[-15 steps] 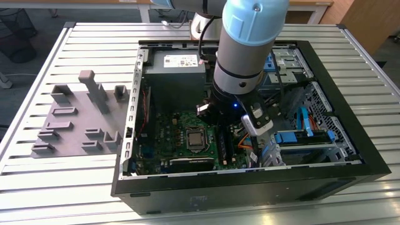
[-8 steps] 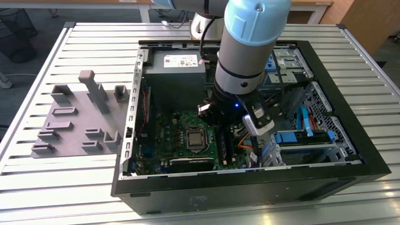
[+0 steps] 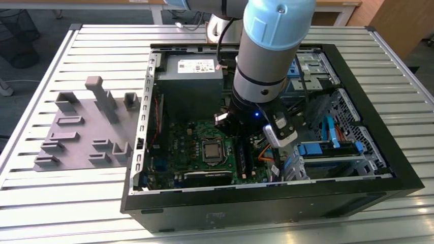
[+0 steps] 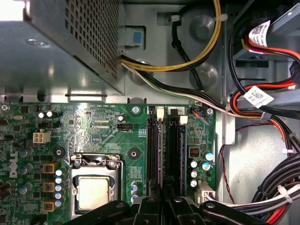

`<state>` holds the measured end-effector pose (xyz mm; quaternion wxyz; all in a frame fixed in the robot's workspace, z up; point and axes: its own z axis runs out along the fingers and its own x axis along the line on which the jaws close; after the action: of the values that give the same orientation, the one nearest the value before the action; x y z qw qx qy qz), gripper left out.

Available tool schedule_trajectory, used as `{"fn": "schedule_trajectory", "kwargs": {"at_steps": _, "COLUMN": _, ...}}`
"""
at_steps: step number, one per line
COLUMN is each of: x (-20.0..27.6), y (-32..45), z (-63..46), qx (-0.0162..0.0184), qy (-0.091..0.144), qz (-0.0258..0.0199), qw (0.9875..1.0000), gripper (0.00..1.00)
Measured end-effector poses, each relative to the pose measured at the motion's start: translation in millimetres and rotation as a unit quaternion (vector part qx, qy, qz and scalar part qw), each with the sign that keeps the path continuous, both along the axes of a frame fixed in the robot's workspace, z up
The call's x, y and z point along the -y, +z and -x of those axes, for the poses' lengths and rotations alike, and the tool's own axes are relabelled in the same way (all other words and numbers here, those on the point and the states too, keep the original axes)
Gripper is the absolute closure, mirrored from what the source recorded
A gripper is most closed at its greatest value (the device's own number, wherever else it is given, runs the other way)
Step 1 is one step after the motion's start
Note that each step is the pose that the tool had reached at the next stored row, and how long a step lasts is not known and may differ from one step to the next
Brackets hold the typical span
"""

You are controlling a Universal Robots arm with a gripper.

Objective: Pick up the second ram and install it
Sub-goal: 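Press down the second ram until it locks into place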

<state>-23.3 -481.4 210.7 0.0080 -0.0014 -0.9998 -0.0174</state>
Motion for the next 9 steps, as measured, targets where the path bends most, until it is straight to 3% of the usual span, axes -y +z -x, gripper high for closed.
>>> {"fn": "schedule_trajectory", "kwargs": {"at_steps": 9, "x": 0.0, "y": -2.0, "z": 0.0, "qx": 0.0000, "qy": 0.000, "qz": -0.0003, "qw": 1.0000, "gripper": 0.86}}
